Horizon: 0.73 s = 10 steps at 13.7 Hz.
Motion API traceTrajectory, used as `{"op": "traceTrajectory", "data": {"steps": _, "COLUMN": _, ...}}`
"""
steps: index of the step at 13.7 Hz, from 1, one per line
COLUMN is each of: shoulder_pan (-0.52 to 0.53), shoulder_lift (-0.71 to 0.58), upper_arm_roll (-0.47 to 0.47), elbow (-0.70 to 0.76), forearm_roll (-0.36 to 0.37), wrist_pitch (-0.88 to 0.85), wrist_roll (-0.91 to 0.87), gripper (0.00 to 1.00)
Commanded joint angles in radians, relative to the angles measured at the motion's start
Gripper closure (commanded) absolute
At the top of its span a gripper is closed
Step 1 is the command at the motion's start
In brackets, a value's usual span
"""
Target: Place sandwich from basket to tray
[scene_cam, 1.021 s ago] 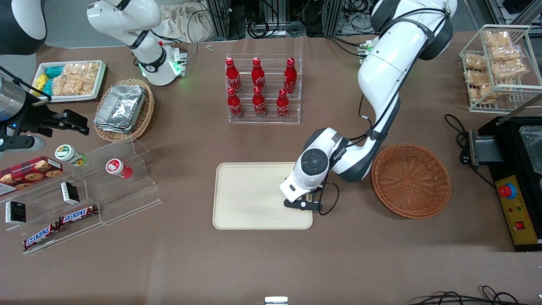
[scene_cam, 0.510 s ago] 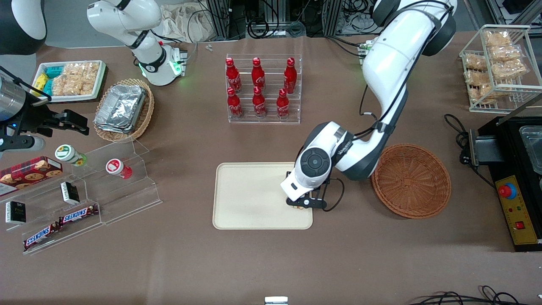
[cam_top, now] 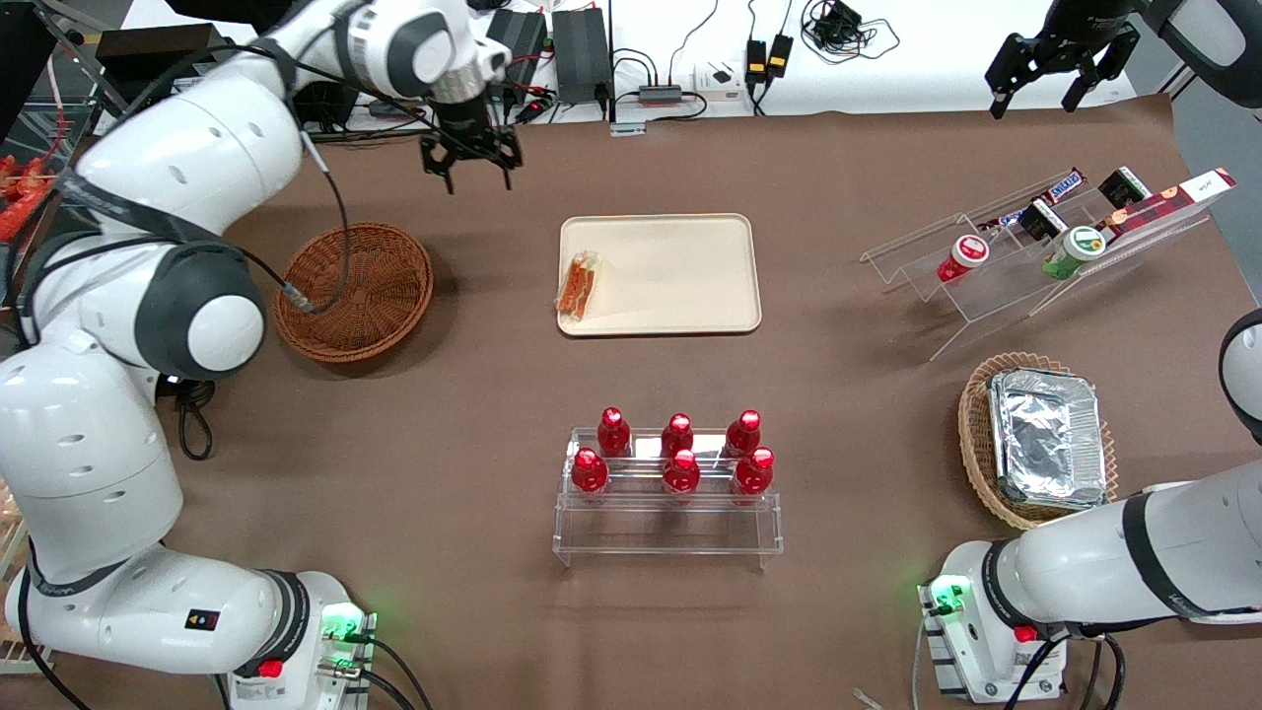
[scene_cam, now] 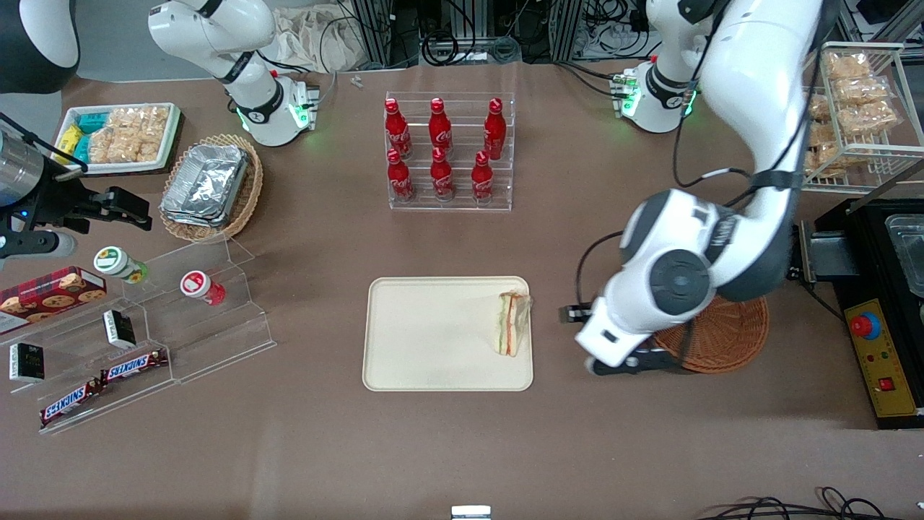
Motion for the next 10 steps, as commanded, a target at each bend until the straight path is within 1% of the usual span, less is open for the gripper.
{"op": "traceTrajectory", "data": {"steps": 1, "shoulder_pan": 0.094, "shoulder_lift": -0.096, "upper_arm_roll": -0.004, "elbow": -0.032, "forearm_roll": -0.005, "wrist_pitch": -0.069, "wrist_roll": 0.009, "gripper": 0.01}}
{"op": "traceTrajectory", "data": {"steps": 4, "shoulder_pan": 0.18, "shoulder_lift": -0.177, "upper_arm_roll": -0.002, "elbow": -0.051, "forearm_roll": 0.002, "wrist_pitch": -0.146, "wrist_roll": 0.011, "gripper": 0.01}}
{"op": "traceTrajectory", "data": {"steps": 7, "shoulder_pan": 0.231, "shoulder_lift": -0.255, "upper_arm_roll": -0.004, "elbow": -0.087, "forearm_roll": 0.005, "wrist_pitch": -0.169, "wrist_roll": 0.046, "gripper": 0.01}}
{"op": "traceTrajectory", "data": {"steps": 9, "shoulder_pan": 0.237, "shoulder_lift": -0.292, "upper_arm_roll": 0.01, "elbow": -0.087, "forearm_roll": 0.011, "wrist_pitch": -0.171, "wrist_roll": 0.238, "gripper": 0.01}}
{"op": "traceTrajectory", "data": {"steps": 10, "shoulder_pan": 0.251, "shoulder_lift": -0.301, "upper_arm_roll": 0.036, "elbow": -0.084, "forearm_roll": 0.008, "wrist_pitch": -0.168, "wrist_roll": 0.347, "gripper": 0.01}}
